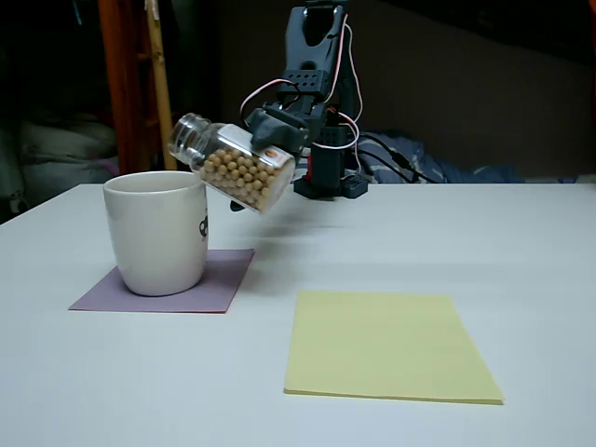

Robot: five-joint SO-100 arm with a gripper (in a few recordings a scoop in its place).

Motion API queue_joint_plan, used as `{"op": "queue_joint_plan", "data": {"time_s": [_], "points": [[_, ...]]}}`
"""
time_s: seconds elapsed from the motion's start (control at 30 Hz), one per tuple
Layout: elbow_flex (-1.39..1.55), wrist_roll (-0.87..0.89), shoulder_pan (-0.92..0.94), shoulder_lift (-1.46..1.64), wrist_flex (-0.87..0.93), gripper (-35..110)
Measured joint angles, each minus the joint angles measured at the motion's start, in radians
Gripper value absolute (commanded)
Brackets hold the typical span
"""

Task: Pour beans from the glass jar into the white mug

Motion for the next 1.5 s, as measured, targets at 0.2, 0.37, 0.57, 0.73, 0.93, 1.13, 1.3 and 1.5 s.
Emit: {"op": "queue_joint_plan", "data": {"time_s": [0.2,0.37,0.57,0.73,0.93,1.13,1.3,1.5], "points": [[0.000,0.089,-0.018,0.000,0.029,0],[0.000,0.129,-0.012,0.000,0.029,0],[0.000,0.146,-0.015,-0.012,0.041,0],[-0.015,0.224,-0.012,-0.008,0.074,0],[-0.025,0.304,-0.012,0.018,0.118,0],[-0.032,0.367,-0.014,0.038,0.161,0],[-0.044,0.433,-0.012,0.057,0.202,0],[-0.057,0.465,-0.012,0.074,0.238,0]]}}
